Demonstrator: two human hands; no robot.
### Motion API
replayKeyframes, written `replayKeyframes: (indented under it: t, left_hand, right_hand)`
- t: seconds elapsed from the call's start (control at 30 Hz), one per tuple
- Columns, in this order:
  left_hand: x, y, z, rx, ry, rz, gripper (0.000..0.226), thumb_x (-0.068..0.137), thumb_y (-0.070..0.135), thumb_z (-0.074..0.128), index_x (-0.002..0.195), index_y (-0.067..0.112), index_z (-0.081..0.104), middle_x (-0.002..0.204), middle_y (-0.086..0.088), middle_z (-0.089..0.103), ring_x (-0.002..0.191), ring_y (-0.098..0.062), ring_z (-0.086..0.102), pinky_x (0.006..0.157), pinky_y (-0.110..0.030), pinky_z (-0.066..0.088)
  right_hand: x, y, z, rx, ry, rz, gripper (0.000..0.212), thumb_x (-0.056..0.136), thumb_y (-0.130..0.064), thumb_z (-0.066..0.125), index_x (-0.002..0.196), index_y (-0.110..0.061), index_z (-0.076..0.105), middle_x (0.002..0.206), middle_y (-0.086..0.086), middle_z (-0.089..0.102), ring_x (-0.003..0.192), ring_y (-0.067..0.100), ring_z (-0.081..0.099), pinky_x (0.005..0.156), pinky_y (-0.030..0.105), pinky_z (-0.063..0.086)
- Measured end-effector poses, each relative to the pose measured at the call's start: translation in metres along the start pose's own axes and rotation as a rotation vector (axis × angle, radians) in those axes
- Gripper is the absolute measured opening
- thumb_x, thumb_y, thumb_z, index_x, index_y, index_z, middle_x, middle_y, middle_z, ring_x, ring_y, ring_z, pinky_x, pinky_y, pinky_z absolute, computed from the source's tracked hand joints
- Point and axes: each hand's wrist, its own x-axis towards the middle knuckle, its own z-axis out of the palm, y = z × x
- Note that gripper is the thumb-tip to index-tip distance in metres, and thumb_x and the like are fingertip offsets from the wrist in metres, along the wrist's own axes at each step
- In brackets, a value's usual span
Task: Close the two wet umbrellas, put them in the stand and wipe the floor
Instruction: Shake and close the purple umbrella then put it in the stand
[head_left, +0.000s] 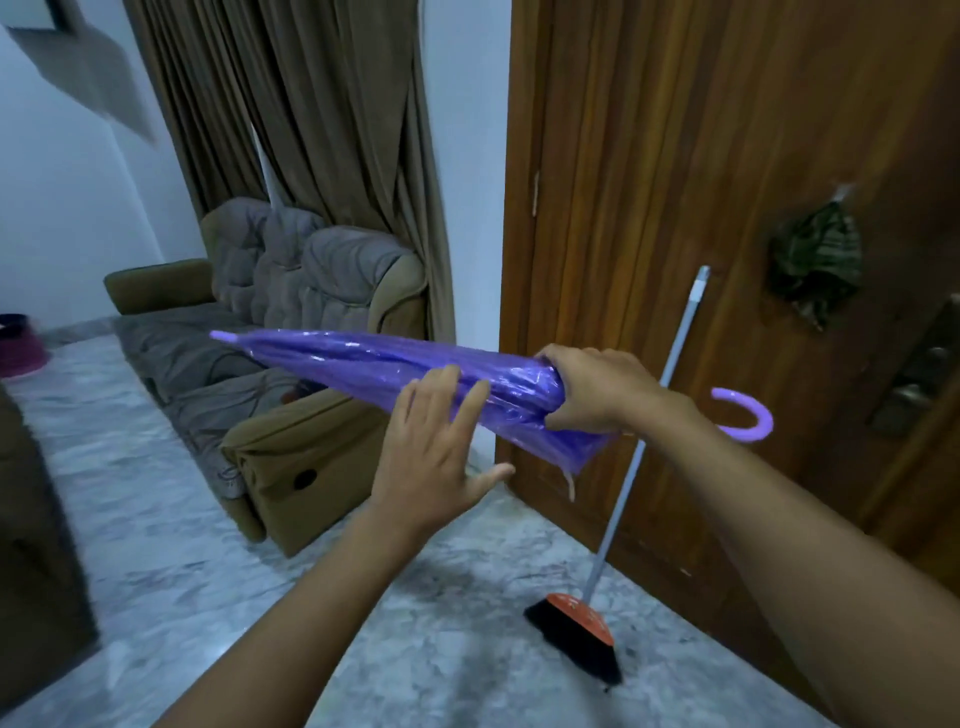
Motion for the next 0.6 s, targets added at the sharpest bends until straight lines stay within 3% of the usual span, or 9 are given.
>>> replayKeyframes:
  t: [0.07,0.1,0.2,0.3,0.37,0.43,0.5,0.6]
  left_hand:
    - [0.006,-0.006,0.006,0.062,-0.147,0.012,0.116,0.055,0.063,0.081,0.148,0.017,0.028,0.150,-0.021,0.032,0.140,-0.039,0.031,0.111,-0.057,0.031]
    - [0.009,-0.006,0.006,0.078,-0.183,-0.012,0.119,0.053,0.060,0.083,0.149,0.019,0.026,0.152,-0.021,0.031,0.141,-0.041,0.030,0.112,-0.059,0.029]
    - [0.022,-0.007,0.003,0.063,-0.086,-0.089,0.087,0.062,0.034,0.082,0.136,0.019,0.038,0.129,-0.016,0.057,0.119,-0.038,0.055,0.100,-0.056,0.042]
    - [0.032,-0.013,-0.004,0.001,-0.012,-0.072,0.062,0.065,0.016,0.076,0.122,0.013,0.054,0.099,-0.009,0.066,0.085,-0.032,0.064,0.078,-0.045,0.049]
    - [0.038,-0.018,-0.008,-0.085,-0.040,-0.094,0.055,0.064,0.011,0.074,0.117,0.011,0.060,0.094,-0.011,0.067,0.080,-0.034,0.064,0.072,-0.042,0.048]
    - [0.047,-0.028,-0.013,-0.239,-0.098,-0.220,0.054,0.064,0.009,0.070,0.117,0.013,0.059,0.095,-0.012,0.069,0.083,-0.038,0.064,0.070,-0.040,0.047]
    - [0.052,-0.040,-0.016,-0.409,-0.150,-0.382,0.051,0.070,0.013,0.065,0.120,0.020,0.056,0.098,-0.011,0.070,0.087,-0.036,0.065,0.068,-0.036,0.048]
    - [0.056,-0.051,-0.022,-0.695,-0.188,-0.525,0.049,0.073,0.016,0.060,0.121,0.025,0.055,0.093,-0.001,0.068,0.081,-0.024,0.066,0.068,-0.028,0.049]
  right_hand:
    - [0.000,-0.011,-0.022,-0.002,-0.092,-0.020,0.062,0.069,-0.043,0.076,0.121,-0.031,0.045,0.107,-0.007,0.061,0.090,0.018,0.060,0.069,0.030,0.049]
    - [0.000,-0.016,-0.030,0.005,-0.129,-0.039,0.061,0.067,-0.042,0.078,0.117,-0.032,0.045,0.106,-0.007,0.060,0.090,0.017,0.059,0.067,0.029,0.050]
    - [0.000,-0.026,-0.046,0.031,-0.184,-0.107,0.058,0.064,-0.040,0.082,0.109,-0.036,0.046,0.107,-0.009,0.060,0.091,0.014,0.059,0.066,0.028,0.054]
    - [-0.003,-0.032,-0.054,-0.050,-0.093,-0.118,0.055,0.065,-0.046,0.078,0.113,-0.038,0.052,0.112,-0.010,0.063,0.099,0.013,0.059,0.094,0.041,0.052]
    - [-0.005,-0.033,-0.056,-0.229,0.124,-0.162,0.056,0.069,-0.054,0.072,0.120,-0.038,0.056,0.125,-0.010,0.060,0.119,0.014,0.053,0.116,0.054,0.022]
    - [-0.012,-0.033,-0.053,-0.320,0.412,-0.158,0.059,0.074,-0.057,0.066,0.128,-0.033,0.056,0.141,-0.004,0.051,0.136,0.018,0.041,0.117,0.063,0.006]
    - [-0.026,-0.035,-0.045,-0.184,0.713,-0.138,0.056,0.079,-0.051,0.066,0.128,-0.026,0.058,0.141,0.000,0.052,0.135,0.019,0.044,0.118,0.061,0.010]
    - [-0.050,-0.042,-0.021,0.165,1.050,-0.091,0.034,0.085,-0.034,0.067,0.116,-0.019,0.065,0.124,-0.002,0.062,0.120,0.013,0.054,0.118,0.043,0.022]
